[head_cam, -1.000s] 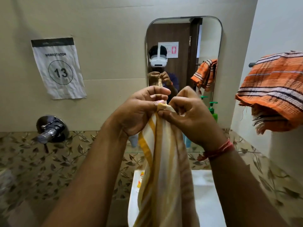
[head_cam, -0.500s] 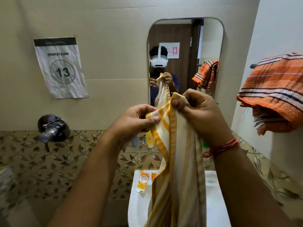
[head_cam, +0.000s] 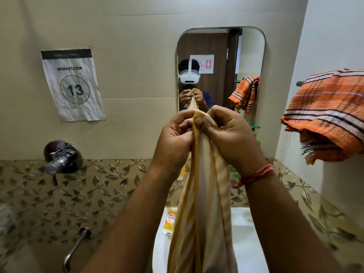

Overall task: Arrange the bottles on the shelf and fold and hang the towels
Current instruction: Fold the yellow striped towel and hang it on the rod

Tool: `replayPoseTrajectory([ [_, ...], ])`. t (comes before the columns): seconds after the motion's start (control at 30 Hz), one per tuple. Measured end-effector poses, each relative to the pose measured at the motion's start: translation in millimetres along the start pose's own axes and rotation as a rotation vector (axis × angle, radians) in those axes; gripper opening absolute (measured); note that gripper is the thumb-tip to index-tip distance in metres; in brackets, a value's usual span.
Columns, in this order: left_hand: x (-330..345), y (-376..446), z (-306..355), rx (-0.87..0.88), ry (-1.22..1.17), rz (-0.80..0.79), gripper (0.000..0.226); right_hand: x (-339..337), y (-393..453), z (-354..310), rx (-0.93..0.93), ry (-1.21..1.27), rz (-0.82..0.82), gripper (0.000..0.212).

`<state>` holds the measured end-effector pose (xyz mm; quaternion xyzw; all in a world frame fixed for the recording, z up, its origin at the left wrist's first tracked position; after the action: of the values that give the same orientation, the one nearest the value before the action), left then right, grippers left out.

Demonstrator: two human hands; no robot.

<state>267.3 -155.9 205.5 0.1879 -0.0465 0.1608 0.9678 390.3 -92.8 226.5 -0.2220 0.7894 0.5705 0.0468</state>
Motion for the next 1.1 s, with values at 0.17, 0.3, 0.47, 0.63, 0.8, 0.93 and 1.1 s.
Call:
replayPoseTrajectory([
  [0.17,2.8,-4.1,-4.0,-0.091,-0.12,-0.028,0.032,-0.6,1.4,1.2,0.052,-0.178,0.068,0.034],
  [0.3,5.9,-3.9,-6.4,-0.065,-0.071,0.08,0.028,3.7,1.3,-1.0,0.069,-0.24,0.048,0.021],
  [0.47,9.0,-5.5,-2.6,-0.105,-0.126,0.175,0.021,6.7,-1.2,-3.5,0.049,-0.228,0.021,0.016],
  [0.63,7.3,-6.7,1.3,-0.075,-0.086,0.26,0.019,6.6,-1.4,-4.8,0.054,-0.144,-0.092,0.019],
  [0.8,-19.4,13.2,18.1,-0.043,-0.223,0.518,0.023,-11.4,-19.3,0.4,0.291,0.277,-0.215,0.042],
  [0.93,-52.3,24.7,26.8,-0.049,-0.209,0.673,0.024,-22.8,-40.4,12.7,0.4,0.398,-0.41,0.034],
  [1.1,-94.0,34.9,31.2,-0.076,-0.192,0.825,0.024,-32.3,-62.5,28.7,0.528,0.454,-0.444,0.038],
])
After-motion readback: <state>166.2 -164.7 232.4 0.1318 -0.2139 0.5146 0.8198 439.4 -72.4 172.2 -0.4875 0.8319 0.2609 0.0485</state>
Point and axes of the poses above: each hand's wrist, its own y-axis towards the middle knuckle, its own x-axis out of the palm, z = x × y, the point moved 1 cm from there along y, towards the middle knuckle, and after that the axes turned 14 degrees about -x, right-handed, at the moved point
